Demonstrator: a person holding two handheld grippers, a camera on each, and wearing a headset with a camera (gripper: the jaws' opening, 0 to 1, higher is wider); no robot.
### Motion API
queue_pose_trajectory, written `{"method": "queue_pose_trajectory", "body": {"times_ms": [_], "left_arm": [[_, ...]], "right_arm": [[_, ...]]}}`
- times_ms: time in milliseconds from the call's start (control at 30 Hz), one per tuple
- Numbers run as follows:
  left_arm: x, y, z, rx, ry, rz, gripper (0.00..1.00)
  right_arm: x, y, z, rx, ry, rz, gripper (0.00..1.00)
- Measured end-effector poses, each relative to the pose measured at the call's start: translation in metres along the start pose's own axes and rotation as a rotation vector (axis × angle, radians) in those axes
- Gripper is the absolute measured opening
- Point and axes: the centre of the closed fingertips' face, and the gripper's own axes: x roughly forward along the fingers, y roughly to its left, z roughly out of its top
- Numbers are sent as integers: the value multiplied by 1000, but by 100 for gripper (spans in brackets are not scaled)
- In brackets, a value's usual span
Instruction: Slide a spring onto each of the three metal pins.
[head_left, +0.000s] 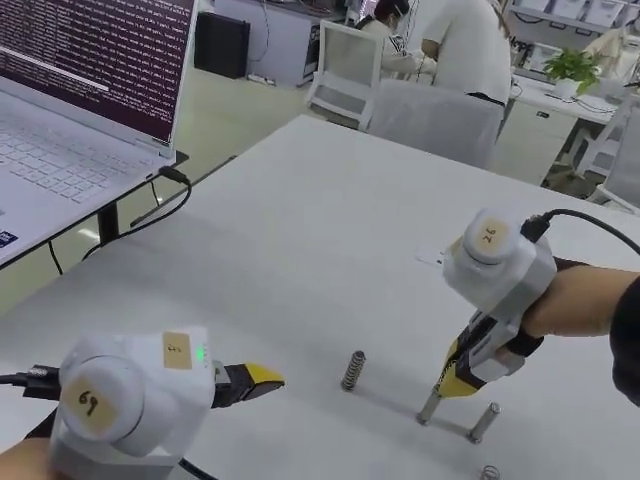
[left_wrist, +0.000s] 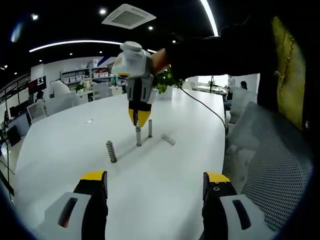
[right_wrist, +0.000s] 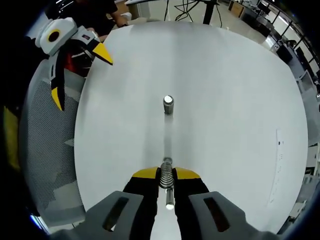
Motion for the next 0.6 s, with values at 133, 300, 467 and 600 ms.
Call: {"method": "queue_pose_trajectory", "body": {"times_ms": [133, 300, 467, 600], "left_arm": [[0, 0, 0, -1, 1, -1, 75], [0, 0, 0, -1, 0, 1, 75], [0, -1, 0, -2, 1, -2, 75], [0, -1, 0, -1, 2, -2, 74]], "right_arm": [[3, 0, 0, 0, 3, 2, 8], [9, 0, -2, 9, 7, 5, 8], [16, 1, -2, 18, 6, 8, 9], [20, 1, -3, 25, 7, 8, 9]]}}
